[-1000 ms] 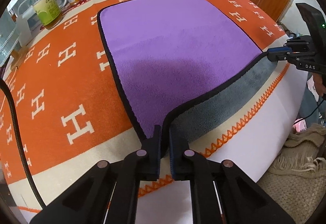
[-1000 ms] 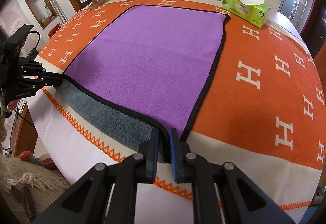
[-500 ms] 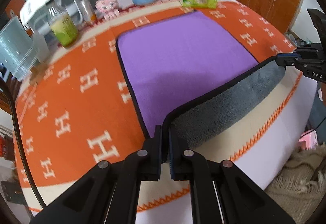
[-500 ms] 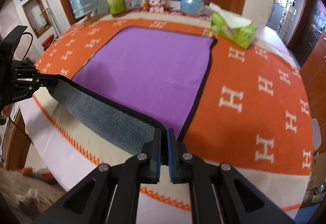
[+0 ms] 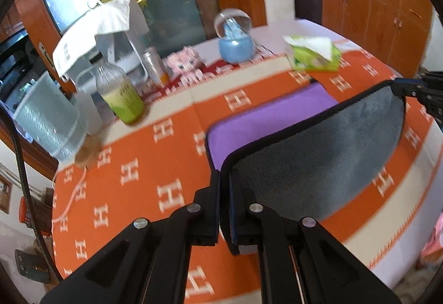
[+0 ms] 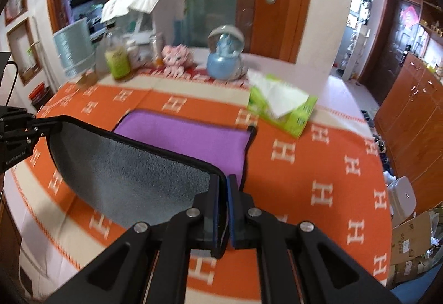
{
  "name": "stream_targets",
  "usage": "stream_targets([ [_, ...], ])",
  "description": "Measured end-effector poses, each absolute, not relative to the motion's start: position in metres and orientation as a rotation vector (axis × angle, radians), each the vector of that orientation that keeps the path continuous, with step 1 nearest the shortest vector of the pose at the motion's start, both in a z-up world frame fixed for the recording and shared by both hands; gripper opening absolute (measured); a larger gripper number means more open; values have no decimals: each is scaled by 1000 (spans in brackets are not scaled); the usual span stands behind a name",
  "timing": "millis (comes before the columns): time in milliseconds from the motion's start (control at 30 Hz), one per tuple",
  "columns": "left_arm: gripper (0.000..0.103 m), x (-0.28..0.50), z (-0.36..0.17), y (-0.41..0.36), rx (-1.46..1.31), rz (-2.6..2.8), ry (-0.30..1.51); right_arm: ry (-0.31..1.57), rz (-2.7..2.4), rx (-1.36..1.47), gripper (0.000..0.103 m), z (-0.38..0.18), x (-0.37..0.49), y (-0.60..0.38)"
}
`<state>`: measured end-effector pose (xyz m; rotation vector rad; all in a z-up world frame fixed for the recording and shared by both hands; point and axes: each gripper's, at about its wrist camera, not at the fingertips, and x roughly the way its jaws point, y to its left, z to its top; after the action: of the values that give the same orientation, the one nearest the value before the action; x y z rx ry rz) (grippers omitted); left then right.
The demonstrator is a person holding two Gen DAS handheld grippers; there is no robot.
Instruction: Fold towel
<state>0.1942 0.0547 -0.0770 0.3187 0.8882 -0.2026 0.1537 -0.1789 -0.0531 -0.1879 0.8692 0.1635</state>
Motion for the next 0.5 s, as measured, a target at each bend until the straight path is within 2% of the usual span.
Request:
stream_targets([
  [267,3,267,-87,53,267,-124,871,853,95,-156,5,-55,219,-179],
  [500,3,303,-123,47,236,-69,892,889,46,-142,5,-88,263,-180],
])
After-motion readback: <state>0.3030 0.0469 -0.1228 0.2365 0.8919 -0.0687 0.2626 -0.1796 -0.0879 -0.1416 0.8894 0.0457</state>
